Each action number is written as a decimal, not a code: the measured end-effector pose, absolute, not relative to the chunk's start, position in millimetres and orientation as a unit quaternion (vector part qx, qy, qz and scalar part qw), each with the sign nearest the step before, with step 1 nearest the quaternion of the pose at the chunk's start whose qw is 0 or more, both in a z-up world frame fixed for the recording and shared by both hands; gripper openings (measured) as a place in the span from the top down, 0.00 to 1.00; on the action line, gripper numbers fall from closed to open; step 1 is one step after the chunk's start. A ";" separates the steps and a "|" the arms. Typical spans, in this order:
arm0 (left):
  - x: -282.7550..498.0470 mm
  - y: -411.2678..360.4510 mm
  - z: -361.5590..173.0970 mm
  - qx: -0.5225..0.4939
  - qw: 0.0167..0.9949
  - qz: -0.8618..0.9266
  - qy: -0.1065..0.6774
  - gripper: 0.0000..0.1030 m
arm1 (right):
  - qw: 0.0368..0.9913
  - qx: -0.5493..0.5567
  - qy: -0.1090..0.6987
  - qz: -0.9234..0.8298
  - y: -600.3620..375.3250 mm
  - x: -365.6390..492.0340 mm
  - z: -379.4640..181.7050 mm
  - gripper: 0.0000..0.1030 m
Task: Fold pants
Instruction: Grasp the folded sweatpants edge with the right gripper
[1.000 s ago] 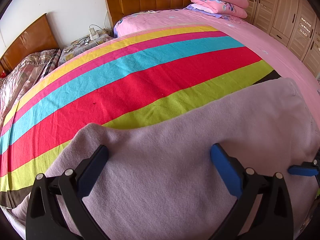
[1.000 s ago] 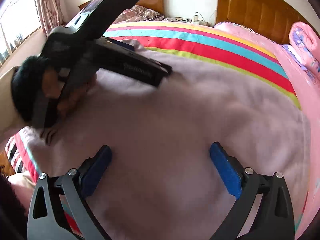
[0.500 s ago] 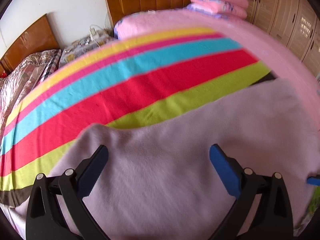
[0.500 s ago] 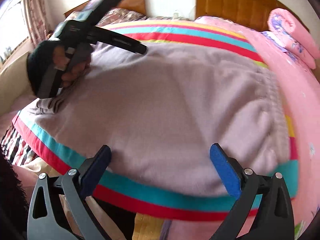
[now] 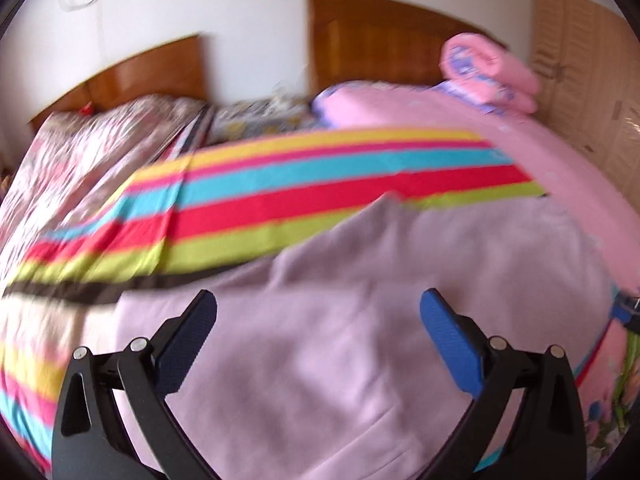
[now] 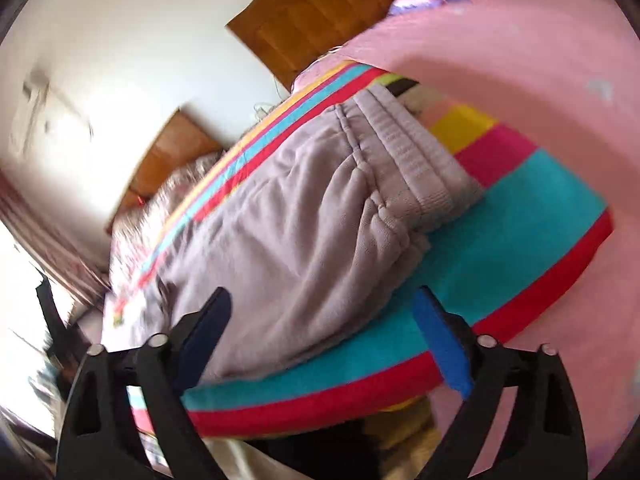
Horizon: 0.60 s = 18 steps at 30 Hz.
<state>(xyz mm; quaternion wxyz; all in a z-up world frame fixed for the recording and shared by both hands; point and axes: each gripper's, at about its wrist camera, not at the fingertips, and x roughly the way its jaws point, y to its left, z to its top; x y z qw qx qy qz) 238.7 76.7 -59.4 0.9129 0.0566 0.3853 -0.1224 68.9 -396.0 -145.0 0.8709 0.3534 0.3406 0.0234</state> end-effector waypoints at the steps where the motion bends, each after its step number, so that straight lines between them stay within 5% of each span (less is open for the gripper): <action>1: 235.0 87.8 -67.6 0.054 0.910 -0.111 0.396 0.01 | 0.866 0.366 0.339 0.021 -398.0 72.0 -147.9 0.15; 12: 222.5 122.0 -130.1 0.087 0.901 -0.075 0.419 0.01 | 0.856 0.391 0.337 -0.030 -423.6 102.5 -152.3 0.17; 18: 225.0 127.2 -135.7 0.080 0.898 -0.087 0.423 0.01 | 0.818 0.412 0.401 0.035 -417.5 101.1 -155.1 0.21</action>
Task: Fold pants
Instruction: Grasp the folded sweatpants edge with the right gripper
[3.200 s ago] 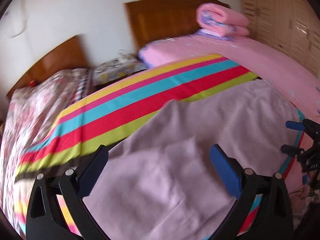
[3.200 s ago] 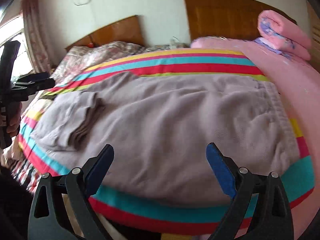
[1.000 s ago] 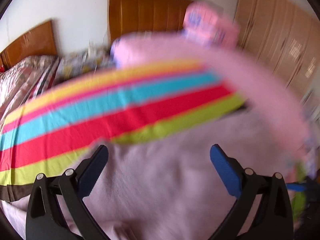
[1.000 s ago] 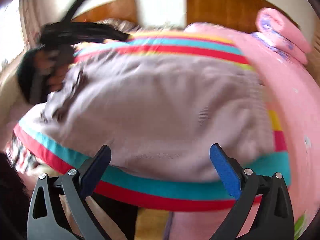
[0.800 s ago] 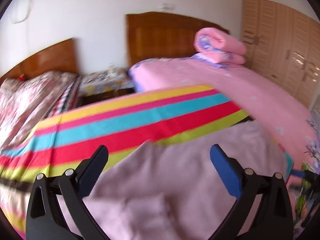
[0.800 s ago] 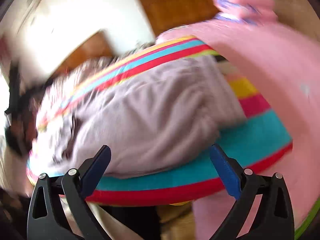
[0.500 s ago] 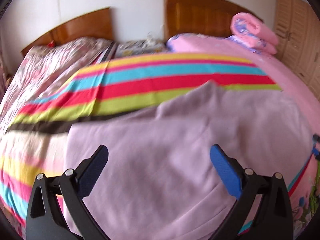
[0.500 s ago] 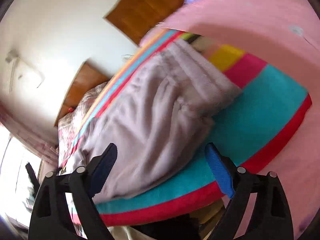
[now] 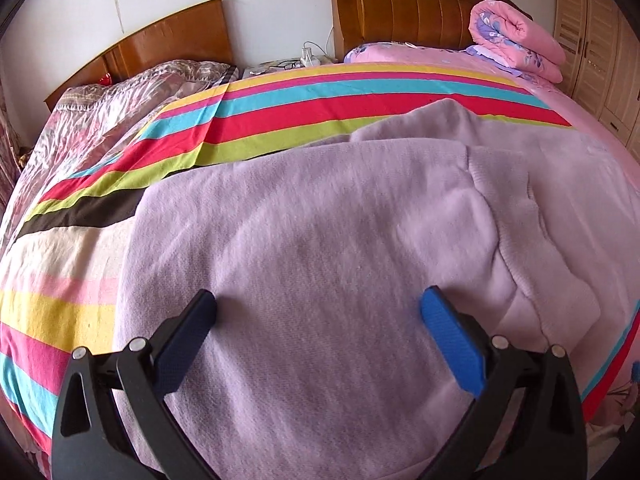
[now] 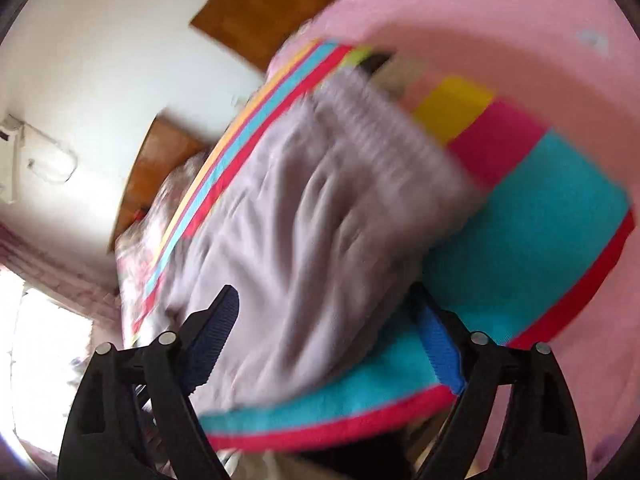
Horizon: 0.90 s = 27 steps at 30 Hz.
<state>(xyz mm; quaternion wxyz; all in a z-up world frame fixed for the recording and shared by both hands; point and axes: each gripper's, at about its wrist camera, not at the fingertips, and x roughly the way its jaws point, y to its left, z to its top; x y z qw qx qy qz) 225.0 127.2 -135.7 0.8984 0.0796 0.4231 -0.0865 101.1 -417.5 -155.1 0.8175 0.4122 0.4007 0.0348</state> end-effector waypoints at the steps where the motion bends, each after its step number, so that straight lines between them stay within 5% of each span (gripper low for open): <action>1: 225.6 127.4 -136.0 0.079 0.898 -0.087 0.424 0.01 | 0.815 0.413 0.405 0.041 -415.3 99.9 -155.8 0.22; 10: 223.2 125.5 -135.4 0.078 0.899 -0.085 0.423 0.01 | 0.828 0.412 0.380 0.010 -415.8 116.4 -156.6 0.30; 14: 223.3 124.0 -135.7 0.076 0.899 -0.085 0.423 0.01 | 0.826 0.391 0.406 0.000 -408.3 112.9 -159.6 0.69; 15: 223.4 124.3 -135.6 0.077 0.899 -0.085 0.423 0.01 | 0.824 0.405 0.395 -0.005 -411.6 109.7 -163.7 0.71; 27: 192.2 138.4 -93.6 0.055 0.925 -0.083 0.368 0.01 | 0.834 0.458 0.307 -0.027 -410.4 84.5 -171.9 0.75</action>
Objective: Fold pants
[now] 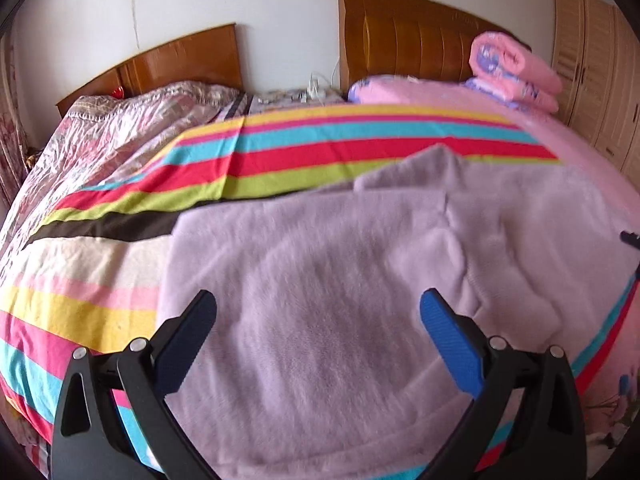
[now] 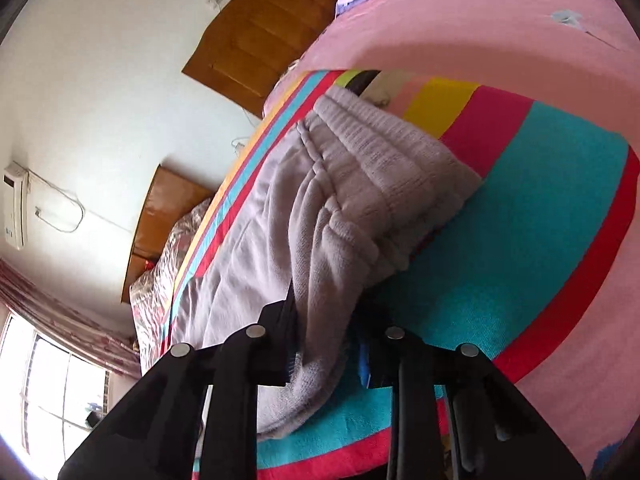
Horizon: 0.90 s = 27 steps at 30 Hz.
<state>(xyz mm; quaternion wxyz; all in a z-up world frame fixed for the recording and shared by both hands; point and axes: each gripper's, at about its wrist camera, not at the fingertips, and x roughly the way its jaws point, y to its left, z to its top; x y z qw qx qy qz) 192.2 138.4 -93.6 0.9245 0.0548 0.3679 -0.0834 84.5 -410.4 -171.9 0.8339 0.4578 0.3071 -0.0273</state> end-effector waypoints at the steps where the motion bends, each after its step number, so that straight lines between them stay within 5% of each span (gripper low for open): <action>1: 190.4 139.5 -92.6 0.055 0.924 -0.085 0.368 0.01 | 0.835 0.459 0.301 -0.030 -410.8 80.6 -172.8 0.75; 6: 193.4 147.2 -134.0 0.058 0.903 -0.106 0.413 0.01 | 0.887 0.371 0.271 -0.040 -377.9 87.6 -124.8 0.78; 15: 158.1 240.2 -62.2 -0.078 0.943 -0.051 0.318 0.01 | 0.962 -0.021 0.238 0.131 -157.7 122.0 1.7 0.78; 18: 147.3 285.3 -55.0 -0.128 0.942 -0.012 0.310 0.01 | 0.924 -0.167 0.256 0.231 -42.4 119.5 -20.0 0.78; 23: 121.8 320.0 -70.2 -0.166 0.928 0.016 0.334 0.01 | 0.806 -0.427 0.296 0.283 95.5 95.9 -150.5 0.77; 27: 104.2 322.8 -78.9 -0.189 0.916 -0.030 0.352 0.01 | 0.828 -0.393 0.276 0.288 86.6 90.6 -144.0 0.77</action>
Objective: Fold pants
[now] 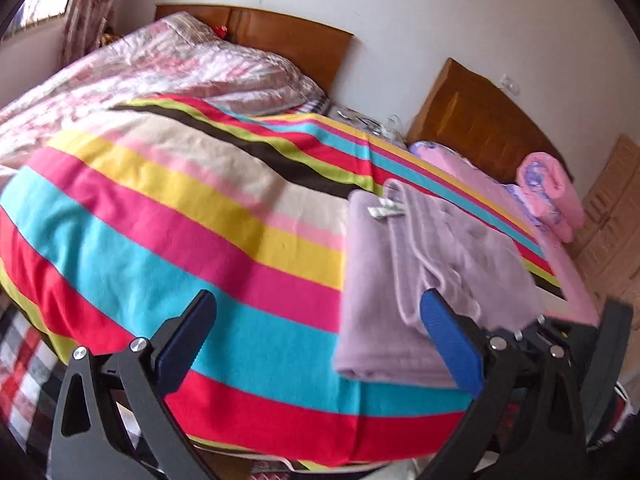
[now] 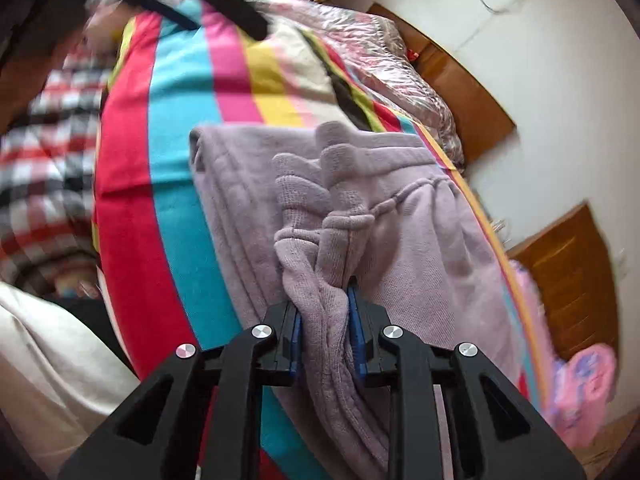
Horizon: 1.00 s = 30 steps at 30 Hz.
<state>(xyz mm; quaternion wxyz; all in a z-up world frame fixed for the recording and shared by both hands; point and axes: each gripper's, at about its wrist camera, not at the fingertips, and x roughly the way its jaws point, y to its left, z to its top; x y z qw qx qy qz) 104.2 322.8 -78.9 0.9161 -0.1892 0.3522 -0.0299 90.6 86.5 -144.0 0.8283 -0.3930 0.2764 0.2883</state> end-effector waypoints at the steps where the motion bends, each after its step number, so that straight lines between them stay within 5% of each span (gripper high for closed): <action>1: 105.5 323.9 -80.9 -0.217 0.907 -0.063 0.357 0.01 | 0.833 -0.377 0.278 0.295 80.2 90.8 -140.5 0.77; 7: 143.2 299.3 -85.3 -0.342 0.825 -0.233 0.385 0.01 | 0.851 -0.362 0.233 0.301 73.3 77.1 -130.5 0.78; 16: 214.0 245.8 -113.1 -0.355 0.744 -0.287 0.488 0.02 | 0.870 -0.317 0.213 0.310 65.6 78.1 -106.8 0.80; 19: 235.5 236.6 -125.1 -0.362 0.733 -0.284 0.501 0.02 | 0.858 -0.319 0.230 0.330 64.8 79.4 -107.0 0.75; 22: 240.5 228.9 -125.6 -0.347 0.740 -0.273 0.507 0.02 | 0.860 -0.234 0.242 0.385 35.7 82.4 -86.8 0.49; 30: 235.9 225.3 -125.6 -0.328 0.752 -0.275 0.502 0.02 | 0.916 -0.039 0.293 0.270 -122.0 97.1 -69.1 0.47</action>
